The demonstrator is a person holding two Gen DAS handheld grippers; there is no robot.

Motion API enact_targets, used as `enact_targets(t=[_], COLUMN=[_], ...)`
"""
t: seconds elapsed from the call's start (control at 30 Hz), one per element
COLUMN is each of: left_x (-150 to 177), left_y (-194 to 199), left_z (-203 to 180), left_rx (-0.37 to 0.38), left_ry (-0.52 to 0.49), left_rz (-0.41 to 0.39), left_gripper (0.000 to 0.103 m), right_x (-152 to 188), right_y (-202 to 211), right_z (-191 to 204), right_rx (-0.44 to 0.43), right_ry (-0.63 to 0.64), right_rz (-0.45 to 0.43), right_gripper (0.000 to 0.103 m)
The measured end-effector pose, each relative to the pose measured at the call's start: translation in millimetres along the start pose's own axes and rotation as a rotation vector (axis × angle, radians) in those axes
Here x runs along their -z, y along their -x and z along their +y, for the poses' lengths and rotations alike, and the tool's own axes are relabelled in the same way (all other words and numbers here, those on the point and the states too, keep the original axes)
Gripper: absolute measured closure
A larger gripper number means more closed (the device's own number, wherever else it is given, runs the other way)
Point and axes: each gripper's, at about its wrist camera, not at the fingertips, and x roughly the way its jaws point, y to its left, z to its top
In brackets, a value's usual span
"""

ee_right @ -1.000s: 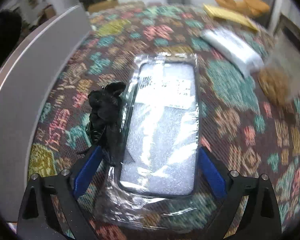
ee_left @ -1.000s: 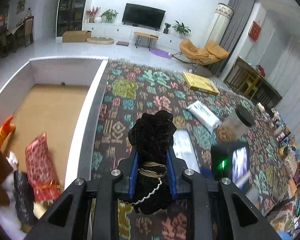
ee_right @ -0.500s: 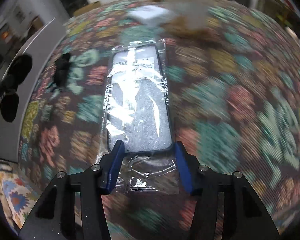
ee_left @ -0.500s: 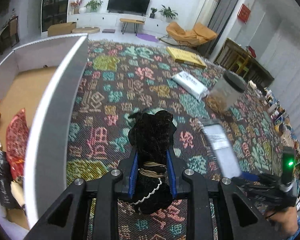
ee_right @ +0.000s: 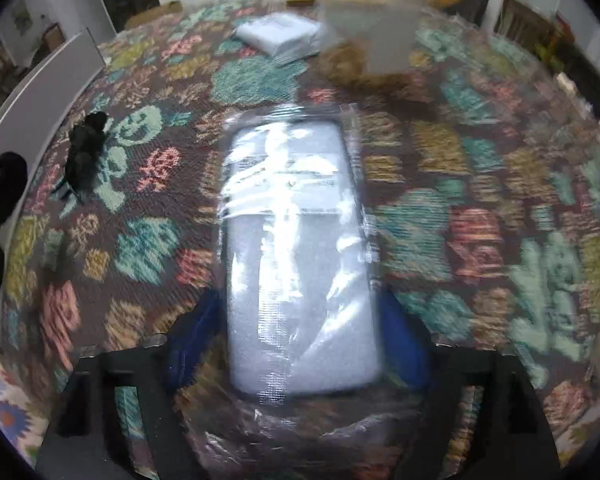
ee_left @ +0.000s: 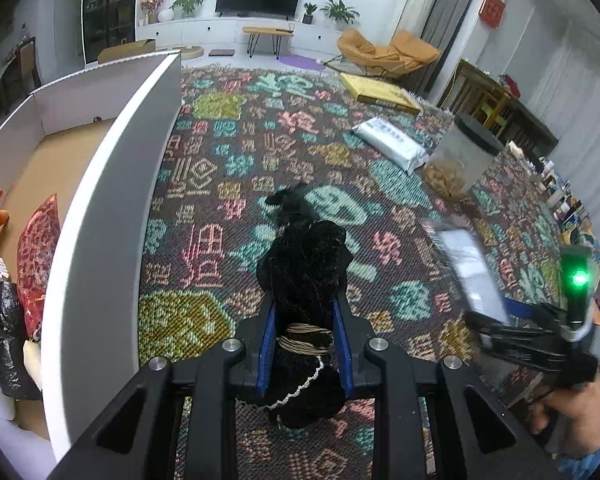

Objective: Organize soft objects
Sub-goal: 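Carry the pouch and phone case into the white box and open both tools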

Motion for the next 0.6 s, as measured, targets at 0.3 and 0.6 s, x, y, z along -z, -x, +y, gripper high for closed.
enact_targets(t=[0.3, 0.6], left_x=[12.4, 1.9], left_y=[-26.6, -29.8], left_z=[-5.4, 2.8], left_rx=[-0.007, -0.067], left_ry=[-0.002, -0.002], left_rz=[0.058, 0.029], left_gripper=[0.077, 0.076], right_x=[-33.6, -140.1], right_y=[-6.5, -58.3], right_z=[-115.8, -143.1], right_rx=[0.082, 0.091], right_ry=[-0.242, -0.219], right_rz=[-0.09, -0.184], right_gripper=[0.025, 0.023])
